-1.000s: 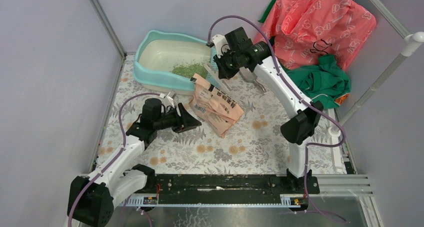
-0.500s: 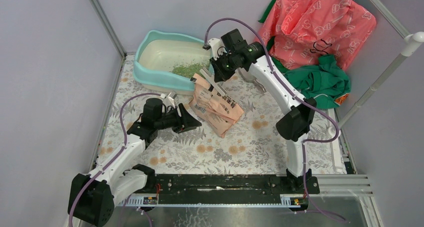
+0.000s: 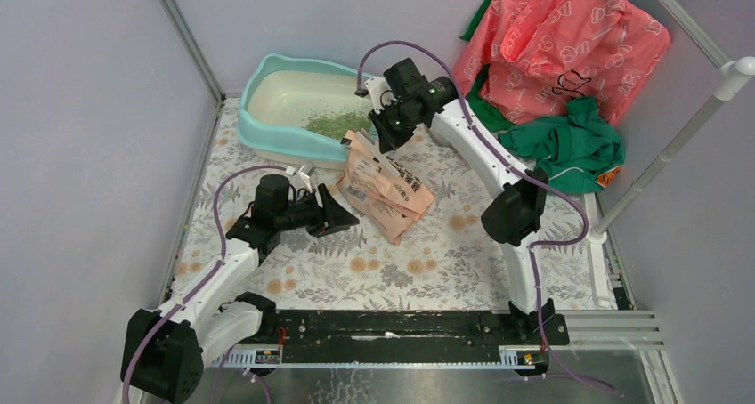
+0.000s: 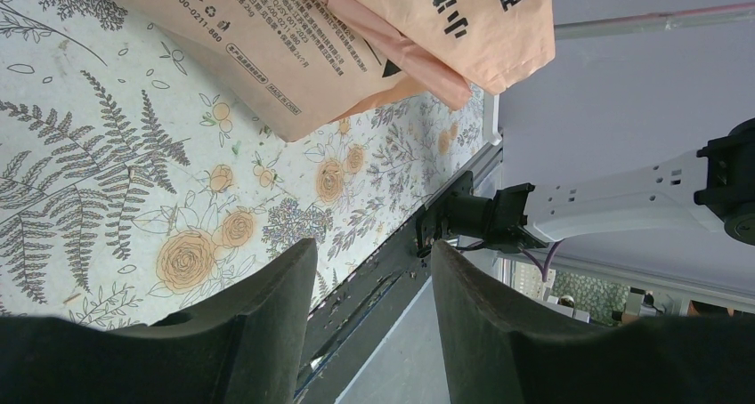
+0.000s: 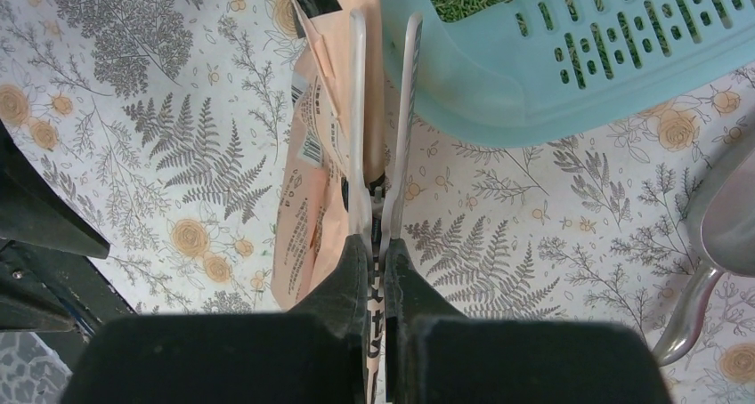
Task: Fill the litter box with clean litter
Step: Clamp the cat litter bag at the center of the board.
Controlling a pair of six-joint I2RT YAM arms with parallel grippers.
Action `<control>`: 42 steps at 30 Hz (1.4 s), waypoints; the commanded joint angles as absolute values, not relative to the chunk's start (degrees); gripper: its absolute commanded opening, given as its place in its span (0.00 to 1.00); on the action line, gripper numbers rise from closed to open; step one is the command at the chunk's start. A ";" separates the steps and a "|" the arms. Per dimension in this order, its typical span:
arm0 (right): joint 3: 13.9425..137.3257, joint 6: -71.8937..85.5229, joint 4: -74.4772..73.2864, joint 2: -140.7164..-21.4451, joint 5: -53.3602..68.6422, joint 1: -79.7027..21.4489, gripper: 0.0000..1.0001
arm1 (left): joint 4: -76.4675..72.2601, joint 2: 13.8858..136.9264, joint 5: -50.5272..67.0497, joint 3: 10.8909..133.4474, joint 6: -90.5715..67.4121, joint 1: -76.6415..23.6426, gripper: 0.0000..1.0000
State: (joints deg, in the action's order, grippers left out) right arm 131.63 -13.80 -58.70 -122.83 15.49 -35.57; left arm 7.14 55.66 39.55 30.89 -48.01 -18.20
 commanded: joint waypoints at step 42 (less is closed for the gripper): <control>133.64 -13.00 -69.42 -125.87 2.18 -41.13 0.00 | 4.21 55.30 39.92 31.46 -48.16 -17.75 0.57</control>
